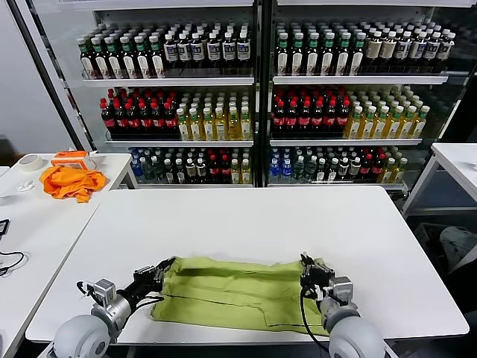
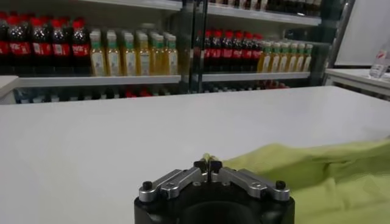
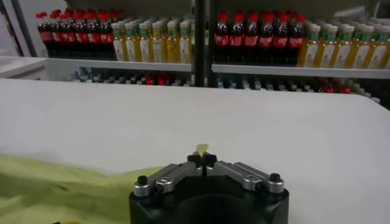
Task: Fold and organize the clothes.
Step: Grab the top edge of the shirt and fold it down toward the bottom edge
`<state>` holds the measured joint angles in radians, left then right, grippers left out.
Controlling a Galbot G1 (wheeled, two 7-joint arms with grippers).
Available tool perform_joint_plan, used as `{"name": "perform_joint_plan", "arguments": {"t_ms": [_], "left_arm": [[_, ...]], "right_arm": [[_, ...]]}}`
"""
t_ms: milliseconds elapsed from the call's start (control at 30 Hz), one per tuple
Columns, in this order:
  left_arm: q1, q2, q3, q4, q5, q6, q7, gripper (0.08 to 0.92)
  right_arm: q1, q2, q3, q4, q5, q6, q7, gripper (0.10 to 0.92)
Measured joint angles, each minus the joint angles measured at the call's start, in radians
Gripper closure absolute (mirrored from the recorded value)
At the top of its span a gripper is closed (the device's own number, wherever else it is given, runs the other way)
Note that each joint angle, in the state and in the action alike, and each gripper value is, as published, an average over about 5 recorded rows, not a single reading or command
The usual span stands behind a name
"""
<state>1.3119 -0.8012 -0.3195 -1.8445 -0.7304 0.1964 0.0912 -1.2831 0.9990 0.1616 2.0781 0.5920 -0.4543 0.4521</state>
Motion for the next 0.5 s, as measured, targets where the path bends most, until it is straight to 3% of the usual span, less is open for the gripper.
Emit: {"name": "perform_joint_plan", "arguments": {"t_ms": [500], "left_arm": [[0.053, 0.004, -0.018, -0.011, 0.026, -0.001, 0.001, 0.916]], "right_arm": [[-0.091, 0.003, 0.028, 0.024, -0.037, 0.02, -0.015, 0.917]]}}
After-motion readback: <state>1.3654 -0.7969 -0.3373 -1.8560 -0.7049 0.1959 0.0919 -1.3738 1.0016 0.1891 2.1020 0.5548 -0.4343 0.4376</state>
